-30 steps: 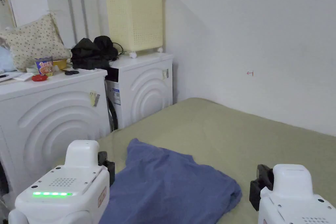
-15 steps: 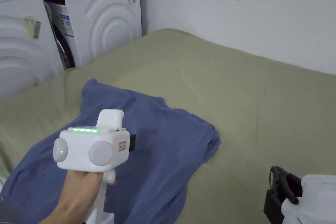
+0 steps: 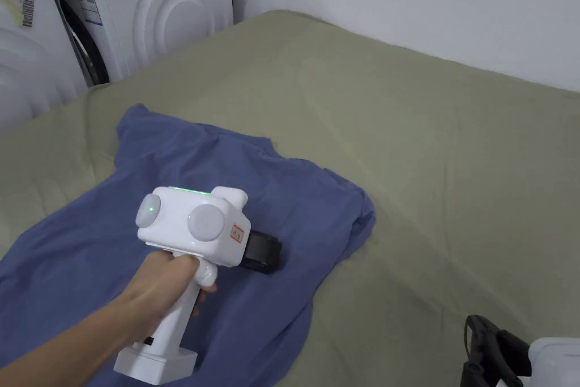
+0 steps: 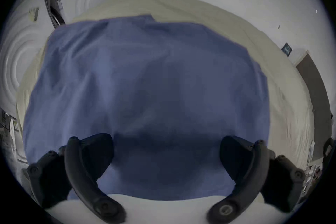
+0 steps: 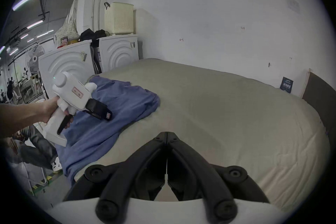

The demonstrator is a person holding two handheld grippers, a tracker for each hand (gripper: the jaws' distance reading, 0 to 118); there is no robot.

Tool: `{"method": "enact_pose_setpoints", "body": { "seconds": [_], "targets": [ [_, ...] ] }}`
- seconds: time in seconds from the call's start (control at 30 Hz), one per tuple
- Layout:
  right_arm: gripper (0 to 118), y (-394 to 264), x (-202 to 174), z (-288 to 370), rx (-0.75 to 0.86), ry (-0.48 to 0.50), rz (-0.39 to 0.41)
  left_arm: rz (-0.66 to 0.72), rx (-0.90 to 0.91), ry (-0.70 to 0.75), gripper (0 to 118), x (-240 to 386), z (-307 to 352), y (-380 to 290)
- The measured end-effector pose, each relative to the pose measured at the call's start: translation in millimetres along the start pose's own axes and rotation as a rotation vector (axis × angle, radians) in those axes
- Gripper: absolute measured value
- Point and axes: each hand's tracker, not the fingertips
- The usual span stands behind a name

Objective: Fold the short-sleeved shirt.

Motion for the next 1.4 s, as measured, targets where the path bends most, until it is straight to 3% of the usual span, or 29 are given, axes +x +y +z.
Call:
{"method": "enact_pose_setpoints", "body": {
  "seconds": [0.07,0.1,0.13,0.17,0.2,0.23,0.3,0.4,0.57,0.97,1.17,1.4],
  "targets": [
    [2,0.2,4.6,5.3,-0.006,-0.006,-0.008,-0.033,0.041,0.054,114,3.3,-2.7,-2.1],
    [2,0.8,8.5,9.4,-0.009,-0.01,-0.014,-0.042,0.02,0.056,107,5.7,2.0,0.3],
    [2,1.2,13.9,17.0,-0.008,-0.022,-0.021,-0.048,0.038,0.058,88,6.9,12.0,0.6],
    [2,1.8,19.6,23.8,-0.001,-0.024,-0.028,-0.065,0.069,0.057,39,7.2,20.7,1.6],
    [2,3.1,25.9,31.8,0.005,-0.036,-0.04,-0.071,0.094,0.104,0,9.8,29.1,1.9],
    [2,4.0,33.7,43.2,0.011,-0.058,-0.048,-0.068,0.121,0.169,0,8.8,37.6,2.1],
    [2,4.4,48.4,64.7,0.018,-0.084,-0.044,-0.042,0.1,0.095,0,4.2,56.3,6.8],
    [2,4.3,73.1,102.7,0.046,-0.151,-0.049,-0.061,0.179,0.121,0,21.6,86.2,4.3],
    [2,3.5,112.3,166.1,0.088,-0.252,-0.039,-0.141,0.26,0.028,0,90.9,155.2,2.9],
    [2,-29.6,188.4,297.4,0.117,-0.502,-0.1,-0.438,0.398,-0.383,0,381.8,246.2,-6.5],
    [2,-47.0,224.1,324.5,0.099,-0.605,-0.16,-0.565,0.339,-0.581,0,497.1,219.5,-30.7],
    [2,-69.2,252.2,311.2,0.048,-0.643,-0.219,-0.599,0.129,-0.542,0,565.5,108.6,-80.3]
  ]
}}
